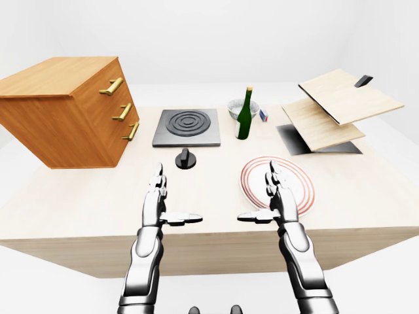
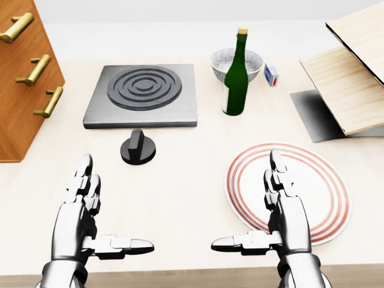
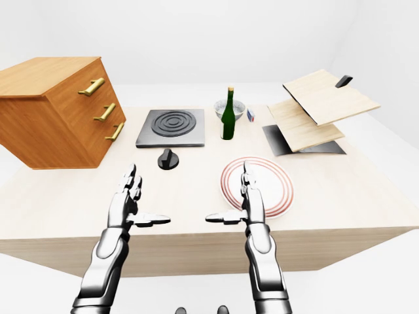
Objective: Turn on the stove.
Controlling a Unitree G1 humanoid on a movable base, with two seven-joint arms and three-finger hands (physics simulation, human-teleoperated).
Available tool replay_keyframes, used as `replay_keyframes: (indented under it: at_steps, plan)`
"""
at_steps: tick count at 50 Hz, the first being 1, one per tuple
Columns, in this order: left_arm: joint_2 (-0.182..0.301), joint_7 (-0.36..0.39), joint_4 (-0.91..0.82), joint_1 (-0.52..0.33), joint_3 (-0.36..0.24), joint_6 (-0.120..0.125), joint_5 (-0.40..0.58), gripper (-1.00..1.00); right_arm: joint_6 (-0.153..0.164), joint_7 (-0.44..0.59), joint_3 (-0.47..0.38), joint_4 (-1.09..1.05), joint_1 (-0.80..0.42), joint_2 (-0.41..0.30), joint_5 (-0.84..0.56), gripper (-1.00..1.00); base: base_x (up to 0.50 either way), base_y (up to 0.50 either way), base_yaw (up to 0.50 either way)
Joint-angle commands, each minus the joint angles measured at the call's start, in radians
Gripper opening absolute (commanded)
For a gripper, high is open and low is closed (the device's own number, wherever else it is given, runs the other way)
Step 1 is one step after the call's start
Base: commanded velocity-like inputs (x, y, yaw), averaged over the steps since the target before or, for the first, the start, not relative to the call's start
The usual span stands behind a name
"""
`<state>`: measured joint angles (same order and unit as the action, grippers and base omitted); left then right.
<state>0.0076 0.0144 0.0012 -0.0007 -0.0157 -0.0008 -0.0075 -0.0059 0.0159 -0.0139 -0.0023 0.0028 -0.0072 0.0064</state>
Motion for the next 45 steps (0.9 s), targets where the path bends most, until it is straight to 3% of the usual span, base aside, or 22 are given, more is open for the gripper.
replay_keyframes:
  at_steps: [1, 22, 45]
  plan:
    - [0.012, 0.022, 0.002, -0.001, -0.026, -0.002, -0.012, 1.0, -0.006, 0.026, -0.023, -0.005, 0.004, -0.012, 0.01, 1.0, 0.0, 0.0, 0.0]
    - [0.014, 0.022, 0.012, -0.008, -0.028, -0.003, -0.013, 1.0, 0.012, 0.038, -0.019, -0.016, 0.009, -0.011, 0.01, 1.0, 0.0, 0.0, 0.0]
    - [0.015, 0.023, -0.001, -0.005, -0.031, 0.005, -0.015, 1.0, 0.026, 0.044, -0.022, -0.016, 0.005, -0.012, 0.019, 1.0, 0.27, 0.0, 0.0]
